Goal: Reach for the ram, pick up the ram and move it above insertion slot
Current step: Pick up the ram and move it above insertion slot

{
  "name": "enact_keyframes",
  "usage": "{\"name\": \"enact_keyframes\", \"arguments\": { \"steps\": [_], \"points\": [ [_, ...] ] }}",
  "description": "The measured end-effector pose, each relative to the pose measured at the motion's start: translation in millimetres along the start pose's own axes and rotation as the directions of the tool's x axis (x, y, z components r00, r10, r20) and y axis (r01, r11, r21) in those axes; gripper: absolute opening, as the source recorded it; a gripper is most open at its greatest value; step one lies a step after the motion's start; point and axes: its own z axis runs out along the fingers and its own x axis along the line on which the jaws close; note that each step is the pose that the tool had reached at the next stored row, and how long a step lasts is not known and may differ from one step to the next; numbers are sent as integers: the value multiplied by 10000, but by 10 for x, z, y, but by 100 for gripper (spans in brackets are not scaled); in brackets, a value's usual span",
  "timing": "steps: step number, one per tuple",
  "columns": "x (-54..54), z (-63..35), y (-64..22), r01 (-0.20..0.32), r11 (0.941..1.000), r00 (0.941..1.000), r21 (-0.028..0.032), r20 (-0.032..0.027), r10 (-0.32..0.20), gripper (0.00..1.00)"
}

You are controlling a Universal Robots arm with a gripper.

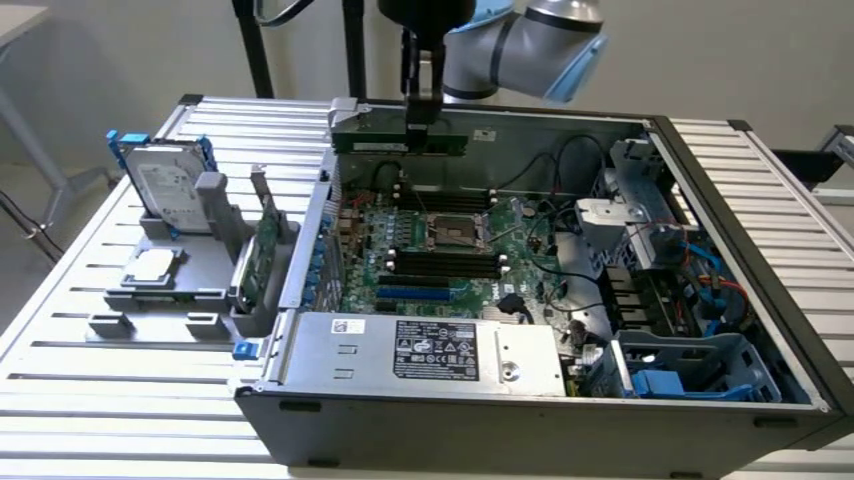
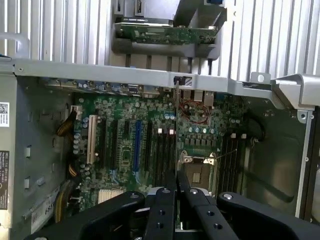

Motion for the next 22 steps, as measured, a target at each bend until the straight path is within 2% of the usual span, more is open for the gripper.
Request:
{"name": "enact_keyframes", "arguments": {
  "steps": [5,13,15,18,22],
  "points": [
    [-114,61,-190,0,10000,10000,0,-2,0,13],
    [-221,68,-482,-2,10000,10000,0,-14,2,13],
    [-232,68,-538,-22,10000,10000,0,-45,22,13],
    [-240,66,-577,-138,9999,9998,5,-123,138,13],
    [-241,54,-600,-373,9993,9989,17,-269,373,13]
  ]
}}
